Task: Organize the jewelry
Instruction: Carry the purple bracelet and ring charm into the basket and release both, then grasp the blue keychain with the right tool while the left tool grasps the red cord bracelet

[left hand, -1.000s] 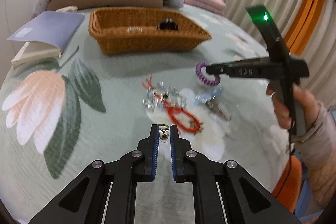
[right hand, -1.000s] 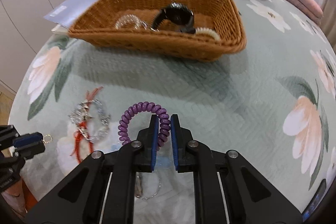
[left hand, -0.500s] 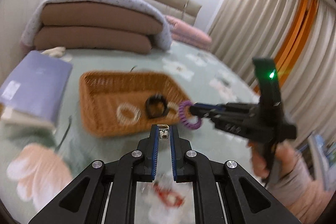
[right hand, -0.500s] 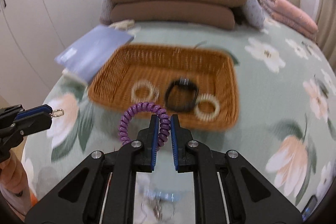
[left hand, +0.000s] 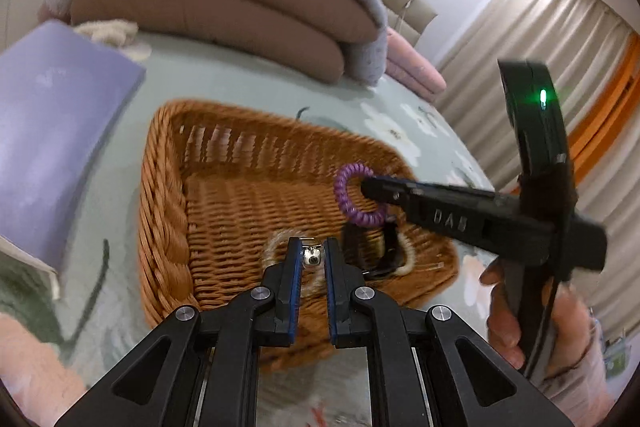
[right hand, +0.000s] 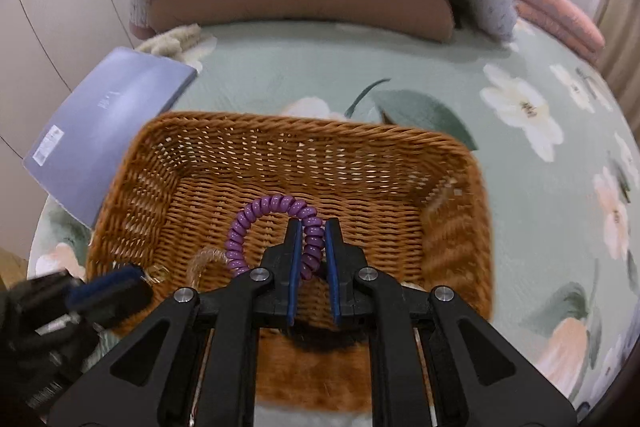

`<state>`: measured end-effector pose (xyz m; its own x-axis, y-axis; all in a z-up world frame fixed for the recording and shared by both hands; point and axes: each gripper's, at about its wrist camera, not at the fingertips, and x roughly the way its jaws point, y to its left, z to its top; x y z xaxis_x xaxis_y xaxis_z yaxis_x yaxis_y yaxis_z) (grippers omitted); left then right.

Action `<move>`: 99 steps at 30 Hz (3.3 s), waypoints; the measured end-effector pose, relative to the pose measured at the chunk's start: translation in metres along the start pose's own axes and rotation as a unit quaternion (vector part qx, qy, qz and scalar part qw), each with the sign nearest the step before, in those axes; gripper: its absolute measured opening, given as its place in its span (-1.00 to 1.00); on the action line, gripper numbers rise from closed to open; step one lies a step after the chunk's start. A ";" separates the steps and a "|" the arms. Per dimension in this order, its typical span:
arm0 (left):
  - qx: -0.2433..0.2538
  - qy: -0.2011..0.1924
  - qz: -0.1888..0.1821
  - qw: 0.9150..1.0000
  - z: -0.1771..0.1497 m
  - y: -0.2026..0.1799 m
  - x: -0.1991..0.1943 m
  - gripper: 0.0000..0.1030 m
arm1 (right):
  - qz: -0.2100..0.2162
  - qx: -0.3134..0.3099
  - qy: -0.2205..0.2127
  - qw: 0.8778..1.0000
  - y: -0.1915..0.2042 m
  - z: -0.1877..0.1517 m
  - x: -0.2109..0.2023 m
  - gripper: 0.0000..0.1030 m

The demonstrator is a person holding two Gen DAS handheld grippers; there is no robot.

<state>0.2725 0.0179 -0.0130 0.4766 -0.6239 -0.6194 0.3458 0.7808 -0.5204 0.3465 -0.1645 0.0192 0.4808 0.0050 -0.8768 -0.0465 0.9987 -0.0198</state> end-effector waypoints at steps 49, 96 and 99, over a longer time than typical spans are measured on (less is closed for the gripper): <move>0.106 0.034 0.087 0.990 -0.181 -0.086 -0.122 0.25 | 0.024 -0.065 -0.063 0.996 -0.034 -0.275 -0.164 0.60; 0.140 0.090 0.197 0.966 -0.191 -0.073 -0.059 -0.35 | 0.157 -0.209 -0.001 0.965 -0.021 -0.250 -0.049 -0.67; 0.145 0.087 0.190 0.967 -0.191 -0.076 -0.056 -0.54 | 0.160 -0.215 -0.004 0.963 -0.021 -0.258 -0.055 -0.73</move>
<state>0.0654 -0.0134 -0.0508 0.4793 -0.2675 -0.8359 0.3975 0.9153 -0.0650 0.0949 -0.1985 -0.0565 0.3884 0.3112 -0.8673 -0.5512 0.8327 0.0519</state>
